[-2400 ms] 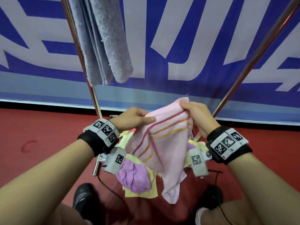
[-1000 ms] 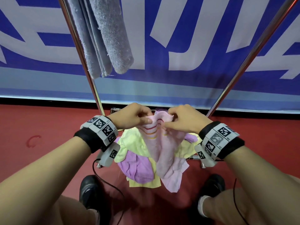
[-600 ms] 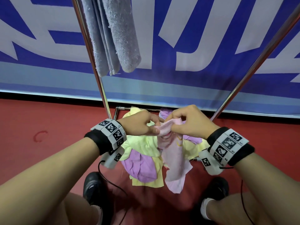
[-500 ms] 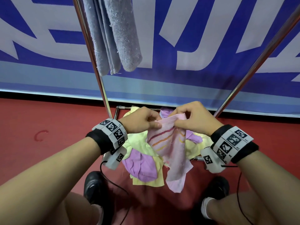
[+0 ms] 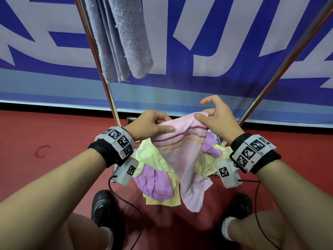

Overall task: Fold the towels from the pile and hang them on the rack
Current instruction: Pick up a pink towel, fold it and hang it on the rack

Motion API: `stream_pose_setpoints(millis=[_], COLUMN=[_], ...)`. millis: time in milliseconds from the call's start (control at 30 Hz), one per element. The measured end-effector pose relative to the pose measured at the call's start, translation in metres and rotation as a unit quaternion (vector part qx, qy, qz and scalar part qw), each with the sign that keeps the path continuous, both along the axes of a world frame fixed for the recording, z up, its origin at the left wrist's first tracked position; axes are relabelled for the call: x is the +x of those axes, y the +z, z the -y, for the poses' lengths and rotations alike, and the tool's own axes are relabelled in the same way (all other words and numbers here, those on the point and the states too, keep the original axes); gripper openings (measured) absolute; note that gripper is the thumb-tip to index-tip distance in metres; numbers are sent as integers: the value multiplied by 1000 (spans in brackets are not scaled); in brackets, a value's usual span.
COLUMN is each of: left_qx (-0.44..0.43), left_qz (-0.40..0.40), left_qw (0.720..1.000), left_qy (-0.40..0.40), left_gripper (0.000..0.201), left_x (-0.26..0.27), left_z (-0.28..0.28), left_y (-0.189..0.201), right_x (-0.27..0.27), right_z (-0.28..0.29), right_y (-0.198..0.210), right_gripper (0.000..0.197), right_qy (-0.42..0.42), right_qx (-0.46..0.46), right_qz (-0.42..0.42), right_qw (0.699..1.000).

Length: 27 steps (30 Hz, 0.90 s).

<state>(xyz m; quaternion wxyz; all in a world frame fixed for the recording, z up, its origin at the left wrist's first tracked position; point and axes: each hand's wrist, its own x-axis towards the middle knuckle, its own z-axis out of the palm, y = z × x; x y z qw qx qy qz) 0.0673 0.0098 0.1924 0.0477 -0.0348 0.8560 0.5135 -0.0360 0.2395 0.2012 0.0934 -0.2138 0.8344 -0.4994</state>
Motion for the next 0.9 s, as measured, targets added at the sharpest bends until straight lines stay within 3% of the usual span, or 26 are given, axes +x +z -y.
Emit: stream_pose_setpoints(millis=[100, 200, 300, 367, 433, 600, 767, 900], left_qx=[-3, -8, -14, -43, -67, -70, -31, -64], left_qz=[42, 11, -35, -63, -74, -38, -48, -5], left_qw=[998, 999, 993, 989, 986, 996, 998, 990], left_qy=[-44, 31, 112, 129, 131, 41, -21, -123], left_gripper=[24, 16, 5, 9, 16, 2, 22, 36], left_x=[0, -2, -3, -2, -1, 3, 7, 9], left_z=[6, 11, 11, 10, 11, 13, 9, -5], left_y=[-3, -4, -4, -4, -3, 10, 15, 16], right_x=[-7, -10, -4, 1, 1, -8, -8, -2], right_z=[-4, -3, -1, 1, 0, -5, -8, -4], right_y=[-2, -1, 0, 0, -1, 5, 4, 7], right_gripper=[36, 34, 19, 9, 13, 11, 9, 7], right_qy=[11, 44, 68, 79, 72, 72, 62, 35], right_qx=[17, 62, 150, 188, 195, 216, 215, 200], right_qz=[14, 19, -38, -56, -53, -90, -96, -96], right_qw=[1000, 997, 986, 977, 977, 970, 970, 974])
